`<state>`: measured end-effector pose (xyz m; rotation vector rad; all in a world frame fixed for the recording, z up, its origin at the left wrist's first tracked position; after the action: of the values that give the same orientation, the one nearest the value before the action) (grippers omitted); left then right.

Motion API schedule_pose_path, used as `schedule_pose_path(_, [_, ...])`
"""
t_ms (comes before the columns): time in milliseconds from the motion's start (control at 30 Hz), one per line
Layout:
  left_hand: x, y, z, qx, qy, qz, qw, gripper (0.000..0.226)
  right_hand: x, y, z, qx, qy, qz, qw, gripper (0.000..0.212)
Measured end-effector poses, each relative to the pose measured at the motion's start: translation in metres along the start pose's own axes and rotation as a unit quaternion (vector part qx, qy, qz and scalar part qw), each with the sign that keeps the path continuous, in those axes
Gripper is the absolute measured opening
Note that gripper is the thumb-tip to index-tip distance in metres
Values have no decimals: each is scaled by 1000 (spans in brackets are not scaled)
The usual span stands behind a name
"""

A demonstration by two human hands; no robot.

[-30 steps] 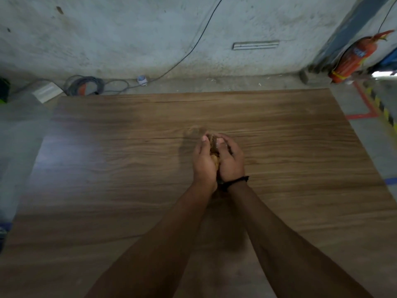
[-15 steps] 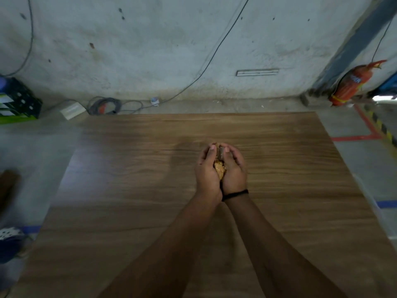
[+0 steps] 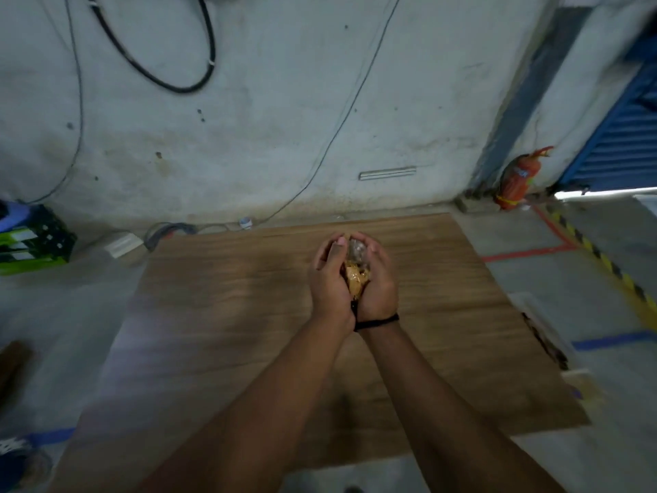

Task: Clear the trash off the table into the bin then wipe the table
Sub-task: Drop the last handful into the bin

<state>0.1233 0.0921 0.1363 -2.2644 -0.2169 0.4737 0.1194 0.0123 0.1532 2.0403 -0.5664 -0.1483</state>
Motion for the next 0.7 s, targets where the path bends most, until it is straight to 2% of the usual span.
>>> schedule_pose_path(100, [-49,29,-5,-4,46,53,998,42,-33,28,46,13,-47,10,999,36])
schedule_pose_path(167, [-84,49,-1,9,65,79,995,34,-61,45,80,19,-85,32,996,37])
schedule_pose_path(267, [-142,69,4,31,94,105,989,20,-100,67,123,19,-128,38,991,26])
schedule_pose_path(333, [-179,87,0,51,119,127,983,14,-124,86,156,8,-167,54,984,30])
schedule_pose_path(533, [-301,165,-35,105,216,182,954,26,-182,169,277,-33,-283,136,949,29])
schedule_pose_path(700, [-401,248,-52,140,265,232,925,25,-227,215,389,-6,-357,149,922,30])
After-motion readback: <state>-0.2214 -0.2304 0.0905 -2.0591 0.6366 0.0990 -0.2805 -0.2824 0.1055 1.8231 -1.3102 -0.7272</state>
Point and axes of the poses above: each hand's wrist, its own x-axis towards the middle knuckle, its own z-axis out of the back of the hand, y = z × x, the point moved 7 cm from there along x, towards the middle knuckle, and after that the axes turned 11 degrees about -y, right-handed, at the moved point
